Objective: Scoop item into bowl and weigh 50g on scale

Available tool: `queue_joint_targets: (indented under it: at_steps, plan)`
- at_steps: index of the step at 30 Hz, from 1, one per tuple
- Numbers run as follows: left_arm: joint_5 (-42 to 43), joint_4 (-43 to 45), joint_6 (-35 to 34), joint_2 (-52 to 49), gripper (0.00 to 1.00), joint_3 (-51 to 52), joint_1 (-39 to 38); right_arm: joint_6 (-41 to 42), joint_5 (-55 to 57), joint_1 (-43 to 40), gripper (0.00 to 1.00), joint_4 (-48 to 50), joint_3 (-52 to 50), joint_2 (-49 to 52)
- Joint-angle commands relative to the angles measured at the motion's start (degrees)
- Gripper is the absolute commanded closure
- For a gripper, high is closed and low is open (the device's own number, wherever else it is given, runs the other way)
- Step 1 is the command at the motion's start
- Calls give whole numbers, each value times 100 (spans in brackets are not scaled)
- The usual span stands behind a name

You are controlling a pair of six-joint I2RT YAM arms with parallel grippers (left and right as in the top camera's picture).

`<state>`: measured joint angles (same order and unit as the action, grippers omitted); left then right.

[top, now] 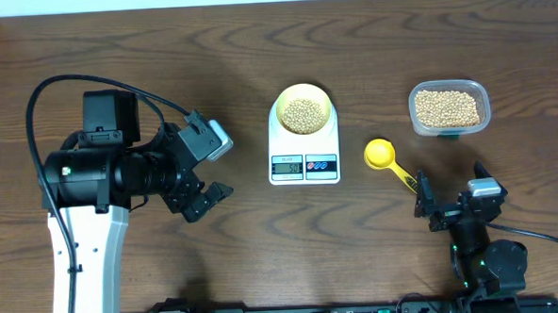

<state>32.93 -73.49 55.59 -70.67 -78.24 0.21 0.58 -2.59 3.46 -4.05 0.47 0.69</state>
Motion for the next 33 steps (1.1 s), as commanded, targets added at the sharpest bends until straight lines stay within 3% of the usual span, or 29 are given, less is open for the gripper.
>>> queue_joint_targets:
  at_steps: [1, 33]
  plan:
    - [94, -20, 94, 15, 2, 9, 0, -116, 186, -7, 1, -39, -15, -37]
    - [94, -20, 94, 15, 2, 9, 0, -197, 181, -7, 1, -26, -15, -33]
